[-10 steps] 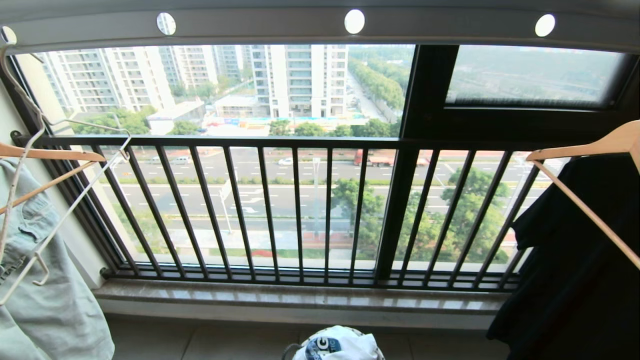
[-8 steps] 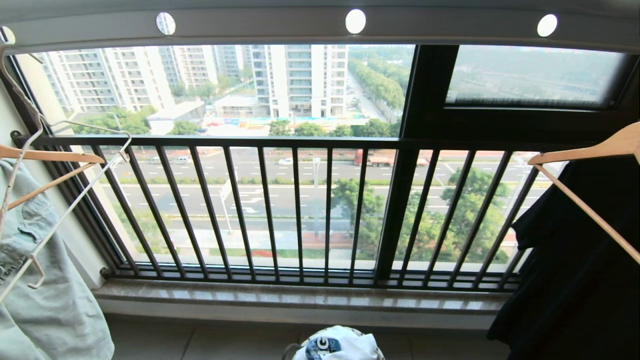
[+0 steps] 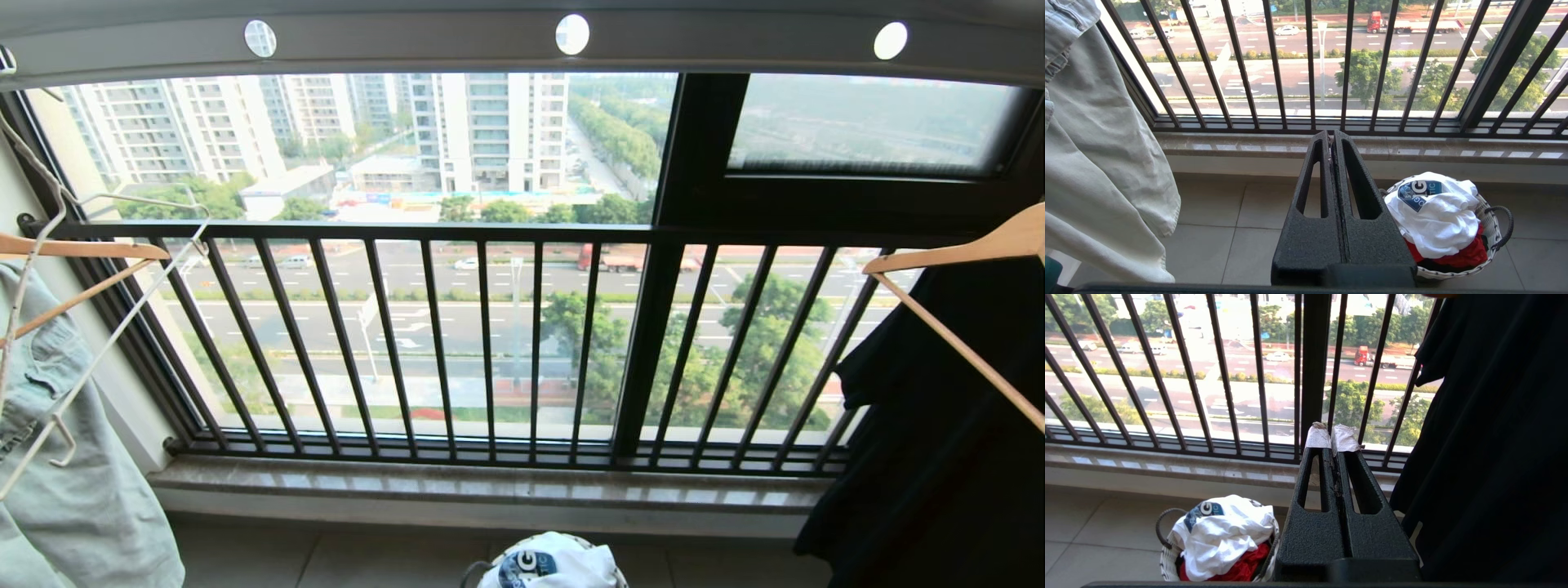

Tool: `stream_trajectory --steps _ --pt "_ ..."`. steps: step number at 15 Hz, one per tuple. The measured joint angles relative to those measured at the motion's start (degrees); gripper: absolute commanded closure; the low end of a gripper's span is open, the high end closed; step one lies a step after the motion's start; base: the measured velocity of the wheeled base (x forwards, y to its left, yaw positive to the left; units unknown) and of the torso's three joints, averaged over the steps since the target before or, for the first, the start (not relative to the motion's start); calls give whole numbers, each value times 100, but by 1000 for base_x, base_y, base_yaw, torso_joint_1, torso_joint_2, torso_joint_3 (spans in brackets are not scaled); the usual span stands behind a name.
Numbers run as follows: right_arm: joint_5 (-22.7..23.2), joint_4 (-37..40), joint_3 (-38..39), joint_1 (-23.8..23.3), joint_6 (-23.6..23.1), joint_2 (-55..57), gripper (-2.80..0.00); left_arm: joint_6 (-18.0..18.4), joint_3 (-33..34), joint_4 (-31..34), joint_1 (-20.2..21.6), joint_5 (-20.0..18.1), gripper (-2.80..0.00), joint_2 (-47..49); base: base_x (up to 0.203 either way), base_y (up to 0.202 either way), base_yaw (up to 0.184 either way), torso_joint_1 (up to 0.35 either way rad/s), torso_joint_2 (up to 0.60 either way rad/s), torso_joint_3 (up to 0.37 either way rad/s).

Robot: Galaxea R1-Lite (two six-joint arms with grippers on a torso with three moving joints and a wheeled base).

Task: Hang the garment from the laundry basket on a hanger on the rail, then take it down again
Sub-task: Pick up the clothes rack on the clothesline

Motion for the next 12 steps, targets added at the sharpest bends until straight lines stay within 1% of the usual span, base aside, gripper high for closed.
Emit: stream_trajectory --steps 12 --pt "0 2 0 2 0 0 0 52 0 0 0 0 0 0 0 0 0 0 0 0"
